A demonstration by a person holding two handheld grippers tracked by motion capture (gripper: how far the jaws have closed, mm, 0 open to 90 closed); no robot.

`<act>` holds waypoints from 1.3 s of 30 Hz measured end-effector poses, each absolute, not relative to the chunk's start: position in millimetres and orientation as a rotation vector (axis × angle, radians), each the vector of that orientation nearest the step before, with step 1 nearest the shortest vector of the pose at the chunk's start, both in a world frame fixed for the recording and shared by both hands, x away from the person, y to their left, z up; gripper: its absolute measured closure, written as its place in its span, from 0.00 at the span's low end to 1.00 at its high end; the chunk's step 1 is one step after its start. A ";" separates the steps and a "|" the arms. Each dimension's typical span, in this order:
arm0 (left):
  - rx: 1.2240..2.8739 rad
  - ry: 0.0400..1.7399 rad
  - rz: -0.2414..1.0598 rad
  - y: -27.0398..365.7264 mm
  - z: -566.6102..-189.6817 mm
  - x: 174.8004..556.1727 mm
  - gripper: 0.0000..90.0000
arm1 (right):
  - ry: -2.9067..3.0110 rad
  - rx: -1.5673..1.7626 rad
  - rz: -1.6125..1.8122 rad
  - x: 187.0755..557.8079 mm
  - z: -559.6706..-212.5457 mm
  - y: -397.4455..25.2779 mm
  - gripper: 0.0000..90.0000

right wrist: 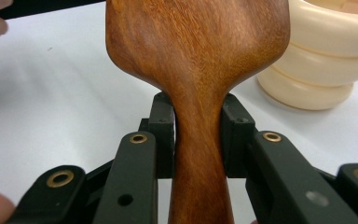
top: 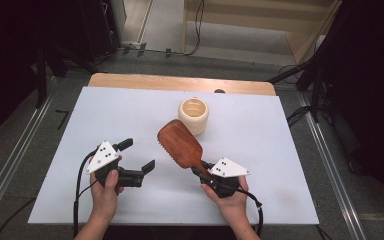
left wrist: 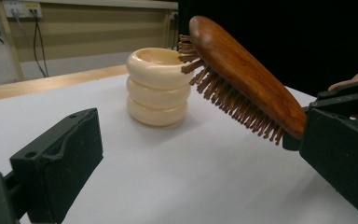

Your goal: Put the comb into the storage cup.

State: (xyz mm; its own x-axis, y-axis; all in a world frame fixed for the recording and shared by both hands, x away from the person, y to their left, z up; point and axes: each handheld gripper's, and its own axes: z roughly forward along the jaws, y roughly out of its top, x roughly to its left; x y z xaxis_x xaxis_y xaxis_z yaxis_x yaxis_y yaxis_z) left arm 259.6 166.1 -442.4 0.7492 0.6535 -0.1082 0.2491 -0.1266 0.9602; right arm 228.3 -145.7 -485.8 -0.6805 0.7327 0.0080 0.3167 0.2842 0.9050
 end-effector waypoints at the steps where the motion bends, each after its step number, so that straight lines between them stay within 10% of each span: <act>1: 1.705 0.718 0.399 163.7 -442.3 260.3 0.00 | 2.148 0.939 1.372 228.1 -485.9 -145.3 0.77; 39: 1.697 0.696 0.209 108.4 -440.5 277.1 0.00 | 2.109 0.834 1.480 218.5 -480.1 -142.3 0.77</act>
State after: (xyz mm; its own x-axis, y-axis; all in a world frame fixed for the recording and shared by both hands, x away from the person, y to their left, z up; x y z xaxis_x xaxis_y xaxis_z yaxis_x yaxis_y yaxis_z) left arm 277.1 108.4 -440.5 0.8032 0.5493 -0.2306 0.3318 -0.0909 0.9390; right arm 218.5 -142.3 -480.1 -0.7265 0.6871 -0.0060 0.2283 0.2496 0.9411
